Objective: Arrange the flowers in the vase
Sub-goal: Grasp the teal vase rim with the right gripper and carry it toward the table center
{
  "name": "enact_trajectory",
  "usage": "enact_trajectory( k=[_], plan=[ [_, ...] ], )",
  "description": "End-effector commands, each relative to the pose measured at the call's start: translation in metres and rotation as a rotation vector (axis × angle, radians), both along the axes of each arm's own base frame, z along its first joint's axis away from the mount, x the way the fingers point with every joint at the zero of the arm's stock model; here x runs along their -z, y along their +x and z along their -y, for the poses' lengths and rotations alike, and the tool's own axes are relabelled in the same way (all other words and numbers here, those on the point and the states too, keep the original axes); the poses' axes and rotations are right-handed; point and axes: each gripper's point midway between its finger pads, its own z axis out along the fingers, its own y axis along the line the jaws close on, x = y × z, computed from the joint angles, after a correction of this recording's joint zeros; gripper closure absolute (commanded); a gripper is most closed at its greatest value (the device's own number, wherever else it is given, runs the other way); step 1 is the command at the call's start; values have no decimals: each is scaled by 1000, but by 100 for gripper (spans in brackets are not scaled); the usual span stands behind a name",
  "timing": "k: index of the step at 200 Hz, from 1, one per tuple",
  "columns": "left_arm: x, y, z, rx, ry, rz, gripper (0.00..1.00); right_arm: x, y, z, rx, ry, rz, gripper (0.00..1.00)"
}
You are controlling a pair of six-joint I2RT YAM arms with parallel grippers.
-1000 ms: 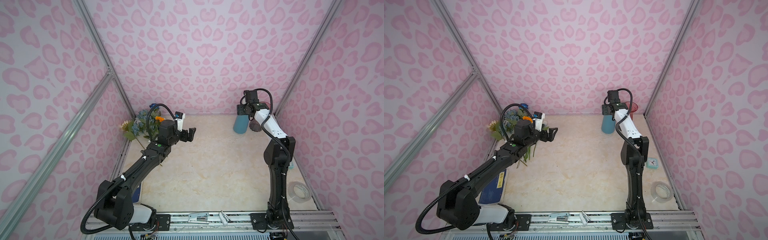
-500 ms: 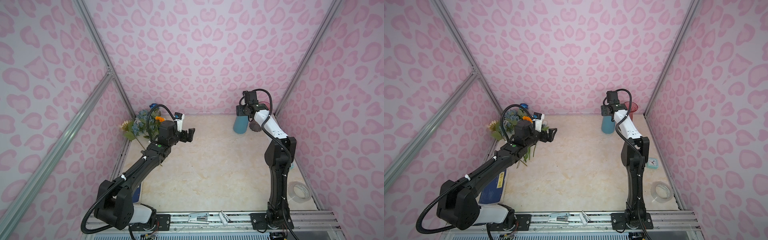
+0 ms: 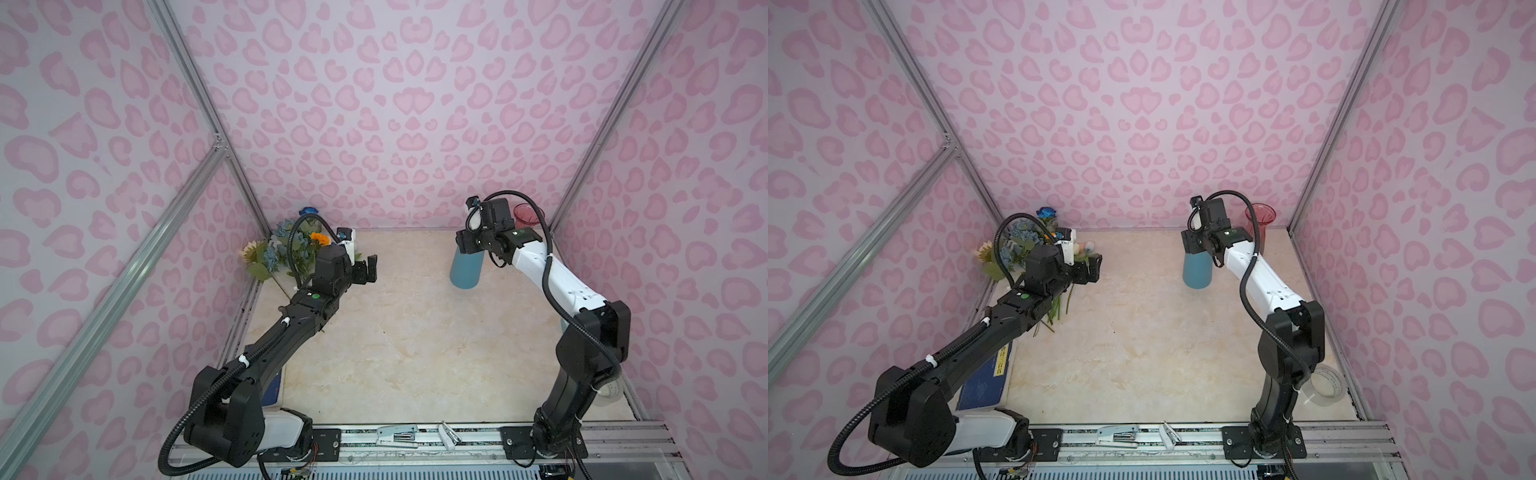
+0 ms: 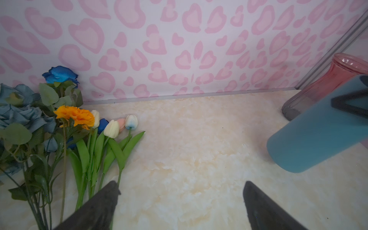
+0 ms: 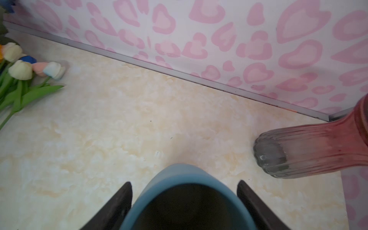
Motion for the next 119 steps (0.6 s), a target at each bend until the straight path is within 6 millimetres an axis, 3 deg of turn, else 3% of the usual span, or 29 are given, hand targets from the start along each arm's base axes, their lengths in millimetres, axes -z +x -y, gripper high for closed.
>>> enact_trajectory(
  k=[1, 10, 16, 35, 61, 86, 119],
  plan=[
    [-3, 7, -21, -86, -24, 10, 1, -28, -21, -47, -126, 52, 128, 50],
    [0, 8, -28, -103, -29, 4, 1, -29, -38, -63, -164, 56, 144, 50],
    [2, 10, -33, -114, -29, -1, 2, -16, -51, -73, -198, 53, 122, 50],
    [11, 16, -49, -152, -14, -37, 2, -10, -84, -104, -296, 95, 131, 50],
    [22, 24, -78, -239, -15, -89, 4, -11, -114, -141, -425, 115, 176, 50],
    [33, 29, -92, -284, 39, -122, 4, -7, -124, -161, -493, 104, 203, 50],
    [63, 34, -114, -350, 141, -250, 5, 8, -129, -179, -567, 110, 205, 49]
  ],
)
